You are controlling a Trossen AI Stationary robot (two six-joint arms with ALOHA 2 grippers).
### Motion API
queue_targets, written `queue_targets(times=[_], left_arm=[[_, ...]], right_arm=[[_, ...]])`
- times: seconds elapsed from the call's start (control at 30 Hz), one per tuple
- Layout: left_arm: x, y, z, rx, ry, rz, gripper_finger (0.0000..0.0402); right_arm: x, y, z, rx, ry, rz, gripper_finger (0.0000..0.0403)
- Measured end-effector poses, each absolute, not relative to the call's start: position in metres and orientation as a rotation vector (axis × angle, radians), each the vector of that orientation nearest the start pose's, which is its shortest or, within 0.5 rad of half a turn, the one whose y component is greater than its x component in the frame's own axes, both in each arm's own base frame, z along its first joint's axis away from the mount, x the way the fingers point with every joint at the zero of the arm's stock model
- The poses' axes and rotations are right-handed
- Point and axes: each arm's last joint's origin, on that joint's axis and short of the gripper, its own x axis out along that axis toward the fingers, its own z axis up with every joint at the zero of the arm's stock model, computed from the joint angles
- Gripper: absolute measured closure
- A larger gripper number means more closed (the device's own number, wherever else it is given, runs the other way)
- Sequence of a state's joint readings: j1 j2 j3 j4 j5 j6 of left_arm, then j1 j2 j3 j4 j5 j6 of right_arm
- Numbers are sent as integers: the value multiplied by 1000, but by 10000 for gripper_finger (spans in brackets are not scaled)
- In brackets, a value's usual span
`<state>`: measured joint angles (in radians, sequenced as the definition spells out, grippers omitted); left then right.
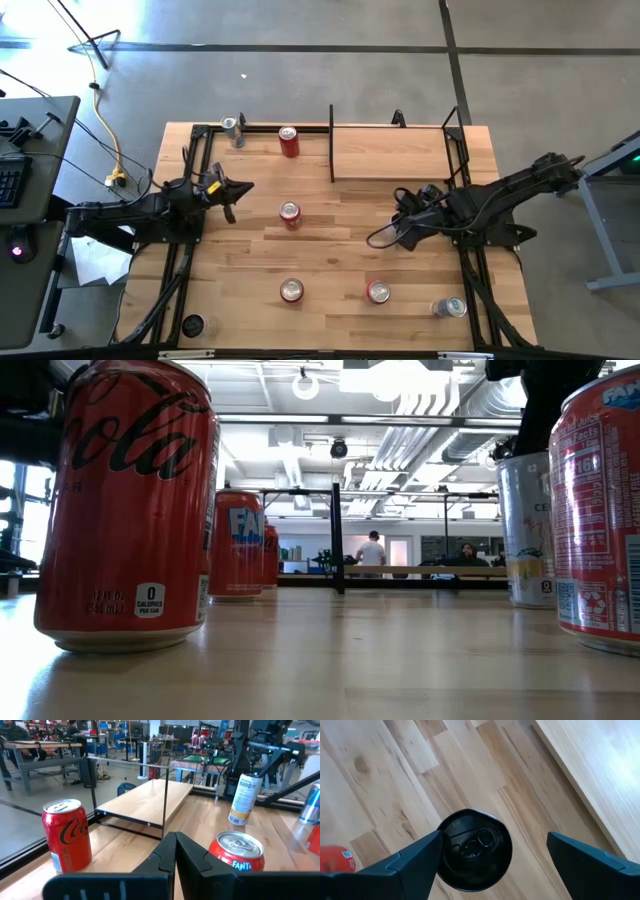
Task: Place canned beverage on shelf
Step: Put the top white-yellow soda can on the shelf
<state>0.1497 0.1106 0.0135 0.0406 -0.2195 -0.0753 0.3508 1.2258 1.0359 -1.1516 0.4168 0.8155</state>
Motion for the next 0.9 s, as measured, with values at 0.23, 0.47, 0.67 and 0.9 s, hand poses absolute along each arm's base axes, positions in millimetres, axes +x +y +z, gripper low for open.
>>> queue_targets(times=[0.23,0.47,0.67,0.9], left_arm=[[103,22,162,-72,56,372,401],[103,22,163,-74,51,371,402],[103,22,164,-75,37,371,401],[103,22,164,-75,36,371,401]], right_arm=[[190,57,278,195,1113,-518,55],[186,46,295,281,1147,-527,55],[194,31,292,472,1243,-476,55],[201,21,287,482,1292,-456,55]])
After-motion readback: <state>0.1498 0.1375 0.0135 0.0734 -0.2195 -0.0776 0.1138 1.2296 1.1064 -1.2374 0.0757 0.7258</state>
